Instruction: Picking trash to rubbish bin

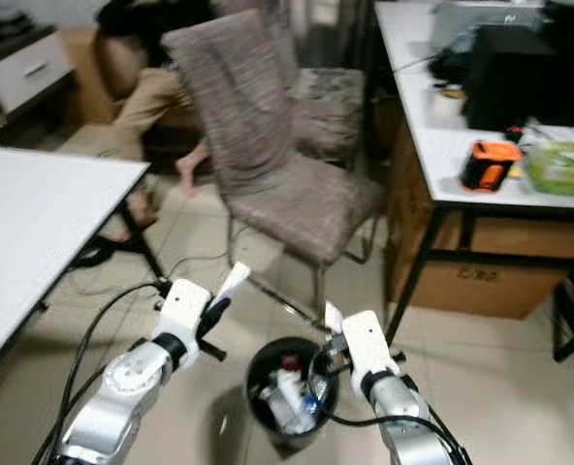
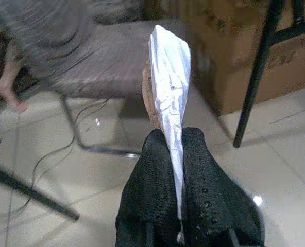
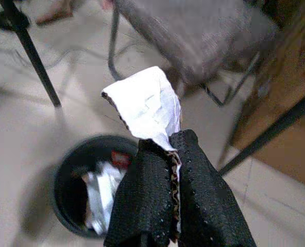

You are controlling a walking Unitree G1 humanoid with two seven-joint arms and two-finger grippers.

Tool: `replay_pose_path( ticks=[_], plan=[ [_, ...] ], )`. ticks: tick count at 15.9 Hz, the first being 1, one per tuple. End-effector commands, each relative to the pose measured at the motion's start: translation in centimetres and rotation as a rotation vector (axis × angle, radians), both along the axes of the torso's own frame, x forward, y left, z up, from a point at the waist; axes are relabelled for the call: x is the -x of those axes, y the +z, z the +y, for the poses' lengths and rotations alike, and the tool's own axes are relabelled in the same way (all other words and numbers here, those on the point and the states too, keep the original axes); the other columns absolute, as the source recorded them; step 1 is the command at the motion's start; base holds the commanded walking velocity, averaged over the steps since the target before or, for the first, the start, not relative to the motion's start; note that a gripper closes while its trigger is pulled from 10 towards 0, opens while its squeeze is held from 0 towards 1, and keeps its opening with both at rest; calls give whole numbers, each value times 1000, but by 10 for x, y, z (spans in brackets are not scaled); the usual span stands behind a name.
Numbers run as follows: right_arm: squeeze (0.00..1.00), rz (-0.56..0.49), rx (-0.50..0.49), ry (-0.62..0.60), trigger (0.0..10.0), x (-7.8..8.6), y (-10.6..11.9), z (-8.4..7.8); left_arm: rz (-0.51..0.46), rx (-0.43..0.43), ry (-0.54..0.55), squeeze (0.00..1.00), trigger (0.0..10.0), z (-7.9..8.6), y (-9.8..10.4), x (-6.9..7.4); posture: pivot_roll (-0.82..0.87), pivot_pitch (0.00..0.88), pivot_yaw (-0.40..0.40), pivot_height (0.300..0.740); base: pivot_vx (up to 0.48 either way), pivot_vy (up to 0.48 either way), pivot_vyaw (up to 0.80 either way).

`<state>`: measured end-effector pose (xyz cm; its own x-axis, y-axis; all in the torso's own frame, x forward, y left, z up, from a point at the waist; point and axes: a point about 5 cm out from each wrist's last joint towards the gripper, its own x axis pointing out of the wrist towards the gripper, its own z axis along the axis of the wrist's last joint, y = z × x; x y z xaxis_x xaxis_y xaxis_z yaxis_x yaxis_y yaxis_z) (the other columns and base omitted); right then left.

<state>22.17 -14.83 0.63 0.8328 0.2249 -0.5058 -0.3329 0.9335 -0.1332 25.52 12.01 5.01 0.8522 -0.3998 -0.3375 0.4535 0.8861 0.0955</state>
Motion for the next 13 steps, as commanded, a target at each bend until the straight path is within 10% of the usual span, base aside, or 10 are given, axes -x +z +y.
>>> replay_pose_path(
  ticks=[1,12,13],
  plan=[
    [0,17,9,17,10000,-3,-6,0,-12,-13,-22,0,10000,1,2,1,-76,23,24,740,0,0,0],
    [0,40,-2,80,10000,-58,-13,10,32,-76,-77,0,10000,31,8,27,-16,67,13,740,0,0,0],
    [1000,27,-22,64,10000,-63,-9,9,33,-76,-74,0,10000,31,8,27,-12,68,10,740,0,0,0]
  ],
)
